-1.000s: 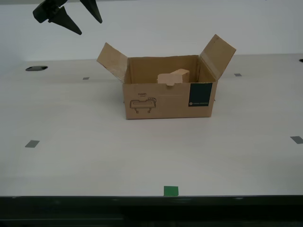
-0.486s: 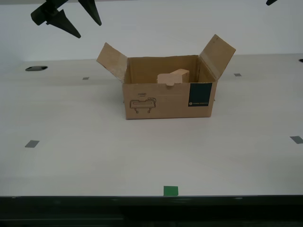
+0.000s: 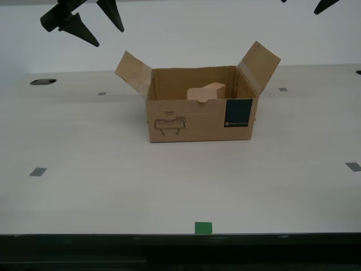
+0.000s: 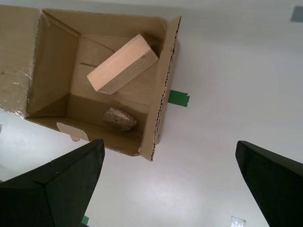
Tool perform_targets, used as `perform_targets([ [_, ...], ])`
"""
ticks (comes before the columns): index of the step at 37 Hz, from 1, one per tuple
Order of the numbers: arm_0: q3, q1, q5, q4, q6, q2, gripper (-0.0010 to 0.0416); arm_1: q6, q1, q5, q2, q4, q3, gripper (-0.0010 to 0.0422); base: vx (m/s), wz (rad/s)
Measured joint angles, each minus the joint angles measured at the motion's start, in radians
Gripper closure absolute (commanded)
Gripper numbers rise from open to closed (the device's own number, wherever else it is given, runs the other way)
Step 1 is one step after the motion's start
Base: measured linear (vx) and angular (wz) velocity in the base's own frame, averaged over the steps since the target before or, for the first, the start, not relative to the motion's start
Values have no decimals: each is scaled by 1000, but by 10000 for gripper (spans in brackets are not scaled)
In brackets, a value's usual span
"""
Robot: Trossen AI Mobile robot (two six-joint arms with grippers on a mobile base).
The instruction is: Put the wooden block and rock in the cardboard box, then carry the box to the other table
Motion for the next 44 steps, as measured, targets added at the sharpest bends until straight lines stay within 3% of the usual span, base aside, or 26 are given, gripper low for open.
perform_targets([
  [12, 0, 8, -4, 45, 3, 94, 19, -15, -8, 1, 0, 103, -151, 78, 0, 0],
  [21, 0, 13, -5, 76, 3, 183, 19, -56, -9, 68, 0, 196, -210, 78, 0, 0],
  [25, 1, 21, -8, 108, 3, 215, 18, -65, -9, 68, 0, 222, -229, 78, 0, 0],
  [31, 2, 34, -63, 117, 6, 278, 19, -76, -9, 68, 0, 243, -236, 78, 0, 0],
  [44, 2, 66, -68, 190, 7, 371, 18, -109, -9, 68, 0, 285, -237, 78, 0, 0],
])
